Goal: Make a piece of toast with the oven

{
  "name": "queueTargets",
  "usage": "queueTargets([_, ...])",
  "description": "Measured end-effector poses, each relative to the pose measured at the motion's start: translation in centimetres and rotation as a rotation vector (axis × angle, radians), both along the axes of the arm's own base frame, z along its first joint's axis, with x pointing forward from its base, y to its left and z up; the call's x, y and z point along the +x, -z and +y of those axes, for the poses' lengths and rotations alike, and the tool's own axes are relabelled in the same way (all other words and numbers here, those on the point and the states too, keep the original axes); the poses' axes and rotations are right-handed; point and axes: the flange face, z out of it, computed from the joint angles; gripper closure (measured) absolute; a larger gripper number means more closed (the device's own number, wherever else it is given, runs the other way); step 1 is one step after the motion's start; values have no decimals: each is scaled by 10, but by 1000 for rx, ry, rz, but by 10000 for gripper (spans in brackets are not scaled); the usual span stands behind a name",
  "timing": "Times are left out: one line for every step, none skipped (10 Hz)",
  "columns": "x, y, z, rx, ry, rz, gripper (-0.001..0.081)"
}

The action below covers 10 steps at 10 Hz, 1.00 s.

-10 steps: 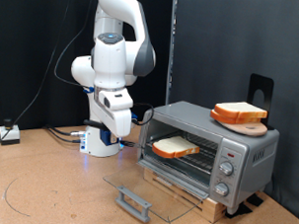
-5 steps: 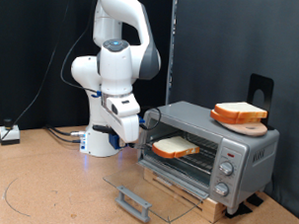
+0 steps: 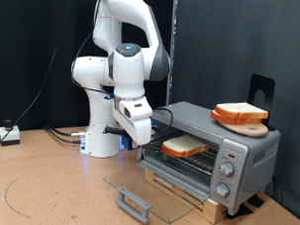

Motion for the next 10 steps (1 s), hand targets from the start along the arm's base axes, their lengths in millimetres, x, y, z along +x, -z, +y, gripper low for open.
queueTargets([0,0,3,8,6,-2,410])
queueTargets([1,0,5,14,9,-2,410])
queueTargets([1,0,5,18,13,-3,410])
queueTargets([1,-1,4,20,19,-9,410])
queueTargets([3,-2,0,21,33,-21,410])
queueTargets([4,-5,-12,25,63,-30,410])
queueTargets([5,-9,-28,30,102,-32,410])
queueTargets([6,-12,-43,37,142,-34,410])
queueTargets([7,-16,-59,44,182,-43,410])
queueTargets([6,-20,-74,53,221,-47,410])
